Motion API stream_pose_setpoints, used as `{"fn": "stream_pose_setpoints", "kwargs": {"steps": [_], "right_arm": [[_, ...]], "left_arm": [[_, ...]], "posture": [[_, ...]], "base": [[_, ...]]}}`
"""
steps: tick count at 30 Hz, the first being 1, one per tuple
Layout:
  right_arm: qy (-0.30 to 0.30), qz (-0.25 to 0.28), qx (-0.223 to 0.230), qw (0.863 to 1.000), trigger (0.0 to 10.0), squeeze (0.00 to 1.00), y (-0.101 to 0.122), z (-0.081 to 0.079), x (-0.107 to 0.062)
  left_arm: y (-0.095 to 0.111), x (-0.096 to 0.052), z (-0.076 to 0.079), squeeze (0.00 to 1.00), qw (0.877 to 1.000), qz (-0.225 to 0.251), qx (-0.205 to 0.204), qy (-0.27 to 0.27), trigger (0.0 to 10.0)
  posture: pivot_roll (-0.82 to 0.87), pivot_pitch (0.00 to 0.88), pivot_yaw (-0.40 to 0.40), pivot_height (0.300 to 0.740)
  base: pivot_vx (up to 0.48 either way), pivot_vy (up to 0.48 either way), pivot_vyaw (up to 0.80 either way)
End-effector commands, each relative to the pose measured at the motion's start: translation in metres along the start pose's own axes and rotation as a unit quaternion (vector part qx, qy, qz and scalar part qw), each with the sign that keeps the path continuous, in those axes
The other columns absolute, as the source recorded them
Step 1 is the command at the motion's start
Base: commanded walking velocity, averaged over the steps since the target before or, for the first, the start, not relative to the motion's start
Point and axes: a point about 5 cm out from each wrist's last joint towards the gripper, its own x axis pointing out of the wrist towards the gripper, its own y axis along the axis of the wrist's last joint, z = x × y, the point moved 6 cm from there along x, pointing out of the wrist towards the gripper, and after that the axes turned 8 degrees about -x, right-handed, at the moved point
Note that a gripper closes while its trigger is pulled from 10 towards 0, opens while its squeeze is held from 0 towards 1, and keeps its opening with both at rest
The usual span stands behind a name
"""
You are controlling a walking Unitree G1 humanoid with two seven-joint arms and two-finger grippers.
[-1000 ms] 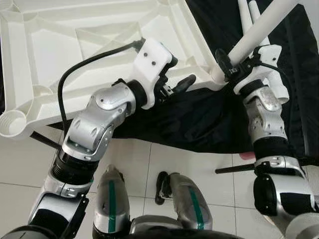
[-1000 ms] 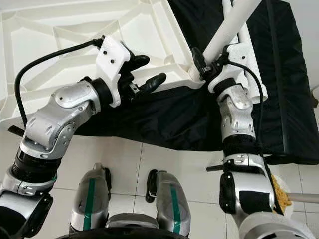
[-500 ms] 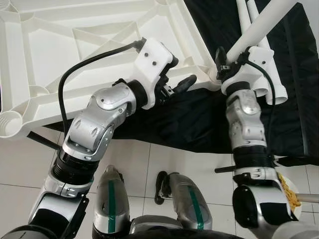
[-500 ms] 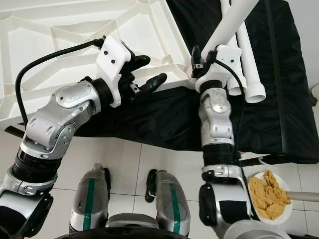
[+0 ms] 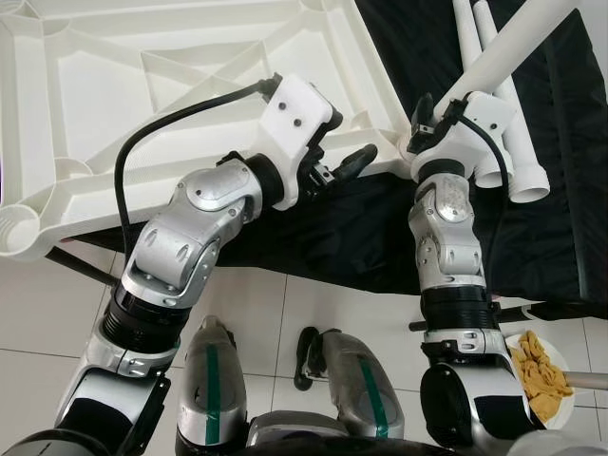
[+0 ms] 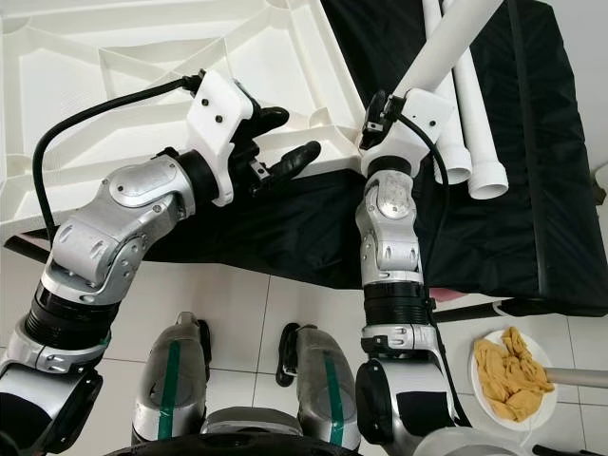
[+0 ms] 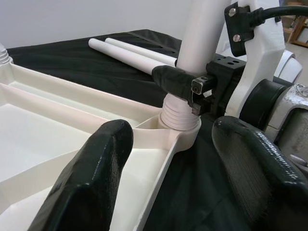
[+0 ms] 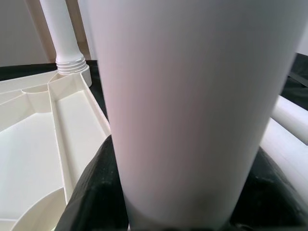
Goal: Building children table
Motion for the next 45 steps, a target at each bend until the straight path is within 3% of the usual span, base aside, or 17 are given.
{"fn": "stream_pose_setpoints", "kwargs": {"steps": [1,6,12,13,14,15,26,29,32,34,45], "right_arm": [[-0.007,-0.059,0.005,0.998,10.0,1.00,-0.031,0.008,-0.008],[0.052,-0.027,0.003,0.998,10.0,1.00,-0.020,-0.001,-0.010],[0.092,-0.001,-0.002,0.996,10.0,1.00,-0.010,0.000,-0.008],[0.103,0.006,-0.006,0.995,10.0,0.11,-0.007,0.003,-0.005],[0.103,0.006,-0.006,0.995,10.0,0.11,-0.007,0.003,-0.005],[0.122,0.014,-0.010,0.992,10.0,0.00,-0.004,0.004,-0.003],[0.223,0.027,-0.033,0.974,10.0,0.00,0.001,0.003,0.004],[0.223,0.027,-0.033,0.974,10.0,0.00,0.001,0.003,0.004],[0.305,0.016,-0.039,0.951,10.0,0.00,-0.005,0.002,0.007],[0.327,0.013,-0.045,0.944,10.0,0.00,-0.009,0.004,0.008],[0.364,0.015,-0.055,0.930,10.0,0.00,-0.011,0.012,0.018]], "left_arm": [[0.000,0.003,0.008,0.00,1.000,-0.001,0.001,-0.013,10.0],[0.000,0.004,0.010,0.00,1.000,-0.001,0.000,-0.017,10.0],[-0.001,0.005,0.011,0.00,1.000,0.000,-0.001,-0.018,10.0],[-0.001,0.005,0.011,0.00,1.000,0.000,-0.001,-0.019,10.0],[-0.001,0.005,0.011,0.00,1.000,0.000,-0.001,-0.019,10.0],[-0.001,0.006,0.012,0.00,1.000,0.000,-0.001,-0.020,10.0],[-0.005,0.006,0.016,0.00,1.000,-0.007,-0.003,-0.028,10.0],[-0.005,0.006,0.016,0.00,1.000,-0.007,-0.003,-0.028,10.0],[-0.009,0.003,0.016,0.00,0.999,-0.017,0.000,-0.033,10.0],[-0.009,0.003,0.016,0.00,0.999,-0.017,0.000,-0.032,10.0],[-0.007,0.002,0.013,0.00,0.999,-0.016,0.002,-0.029,10.0]], "posture": [[0.11,0.067,-0.102,0.740],[0.11,0.061,-0.104,0.740],[0.10,0.057,-0.106,0.740],[0.10,0.056,-0.107,0.740],[0.10,0.056,-0.107,0.740],[0.10,0.056,-0.108,0.740],[0.10,0.067,-0.107,0.740],[0.10,0.067,-0.107,0.740],[0.11,0.079,-0.102,0.740],[0.11,0.079,-0.101,0.740],[0.12,0.084,-0.092,0.740]], "base": [[0.000,0.000,0.00],[0.000,0.000,0.00],[0.000,0.000,0.00],[0.000,0.000,0.00],[0.000,0.000,0.00],[0.000,0.000,0.00],[0.000,0.000,0.00],[0.000,0.000,0.00],[0.000,0.000,0.00],[0.000,0.000,0.00],[0.000,0.000,0.00]]}}
